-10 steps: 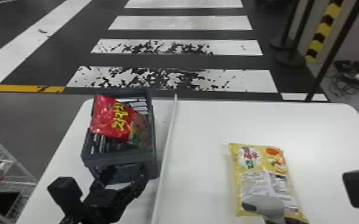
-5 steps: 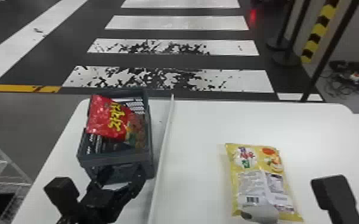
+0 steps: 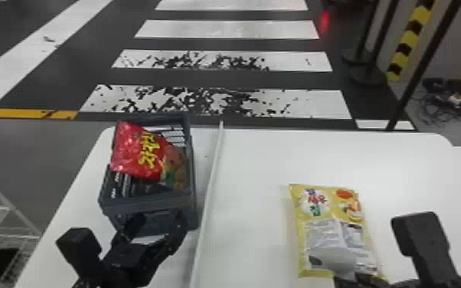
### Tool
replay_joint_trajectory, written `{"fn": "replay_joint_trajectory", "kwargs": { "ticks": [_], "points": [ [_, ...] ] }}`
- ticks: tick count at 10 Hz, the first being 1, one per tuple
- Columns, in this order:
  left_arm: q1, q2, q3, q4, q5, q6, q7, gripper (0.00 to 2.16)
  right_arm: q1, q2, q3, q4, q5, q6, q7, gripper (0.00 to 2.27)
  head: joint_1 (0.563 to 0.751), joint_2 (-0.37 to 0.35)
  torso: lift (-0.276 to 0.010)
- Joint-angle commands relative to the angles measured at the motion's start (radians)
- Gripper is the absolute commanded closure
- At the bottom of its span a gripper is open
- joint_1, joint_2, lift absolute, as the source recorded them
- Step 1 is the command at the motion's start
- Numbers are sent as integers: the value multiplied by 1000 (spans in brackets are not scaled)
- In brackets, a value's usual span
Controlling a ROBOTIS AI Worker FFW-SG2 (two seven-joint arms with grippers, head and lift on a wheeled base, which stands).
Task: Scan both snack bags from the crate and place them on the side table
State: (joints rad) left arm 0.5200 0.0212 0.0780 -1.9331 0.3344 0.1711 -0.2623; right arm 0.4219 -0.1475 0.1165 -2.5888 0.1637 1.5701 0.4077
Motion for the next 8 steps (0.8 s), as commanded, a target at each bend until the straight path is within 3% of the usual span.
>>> {"fn": "replay_joint_trajectory", "kwargs": {
  "ticks": [1, 8],
  "points": [
    [0, 2, 0, 2, 0, 0, 0, 83, -5, 0, 8, 9, 10, 2, 0, 2253, 695, 49, -95],
    [-3, -1, 0, 8, 2, -3, 0, 83, -9, -1, -23, 1, 13, 2, 2, 2253, 695, 45, -95]
  ]
}}
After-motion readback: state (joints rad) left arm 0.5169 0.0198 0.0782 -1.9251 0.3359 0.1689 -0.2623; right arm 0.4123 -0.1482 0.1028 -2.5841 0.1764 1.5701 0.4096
